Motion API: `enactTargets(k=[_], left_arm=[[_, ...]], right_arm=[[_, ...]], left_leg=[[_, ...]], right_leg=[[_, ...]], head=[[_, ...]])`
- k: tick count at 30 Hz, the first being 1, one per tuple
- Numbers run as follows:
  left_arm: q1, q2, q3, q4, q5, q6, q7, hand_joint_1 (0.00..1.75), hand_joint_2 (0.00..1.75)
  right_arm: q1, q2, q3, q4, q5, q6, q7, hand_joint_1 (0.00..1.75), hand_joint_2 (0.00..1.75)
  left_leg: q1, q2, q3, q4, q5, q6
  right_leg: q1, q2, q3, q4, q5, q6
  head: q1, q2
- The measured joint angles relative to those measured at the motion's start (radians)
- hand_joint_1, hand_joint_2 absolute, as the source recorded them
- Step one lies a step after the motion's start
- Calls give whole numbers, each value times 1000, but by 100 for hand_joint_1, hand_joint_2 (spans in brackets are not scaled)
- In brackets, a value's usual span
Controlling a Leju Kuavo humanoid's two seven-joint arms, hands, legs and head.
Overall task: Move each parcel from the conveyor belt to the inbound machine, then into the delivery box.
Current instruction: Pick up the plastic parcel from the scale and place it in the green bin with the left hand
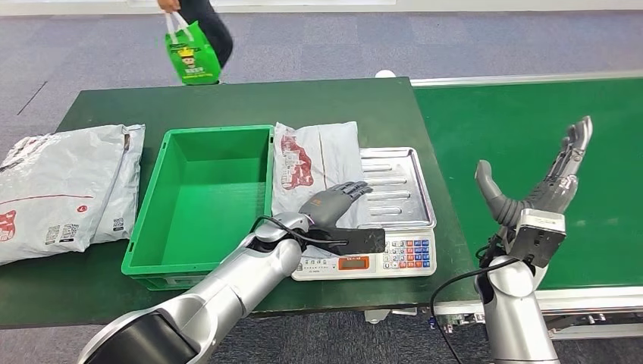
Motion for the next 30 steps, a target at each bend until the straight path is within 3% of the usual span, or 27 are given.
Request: enactTargets(k=[4,5,8,9,25,28,30], left_arm=[[0,0,-12,6,-1,-15,0,0,175],[0,0,-15,7,-3,-22,0,16,175],[0,0,-26,11,-18,-33,7,143,175],[0,0,-30,12,-24,-35,12,171,175],[-20,0,-107,29,-146,-94,70,175,175],[-17,1,-111,28,-157,-32,81,175,175],[-5,4,-112,24,-171,88,74,175,175]], right_arm=[[1,0,0,0,7,3,4,0,175],[1,0,0,0,12,5,7,0,175],[6,0,0,0,31,10,18,0,175],[8,0,0,0,36,11,20,0,175],[27,0,0,0,69,31,29,0,175],[33,0,-1,0,76,38,30,0,175],[36,1,-1,-3,81,48,34,0,175]], left_leg=[[0,0,0,0,0,0],[0,0,0,0,0,0],[0,0,0,0,0,0],[0,0,0,0,0,0],[0,0,1,0,0,0],[0,0,2,0,0,0],[0,0,1,0,0,0]], right_leg=[[0,0,0,0,0,0],[0,0,0,0,0,0],[0,0,0,0,0,0],[0,0,0,0,0,0],[0,0,2,0,0,0],[0,0,2,0,0,0],[0,0,1,0,0,0]], head=[[0,0],[0,0],[0,0],[0,0],[0,0],[0,0],[0,0]])
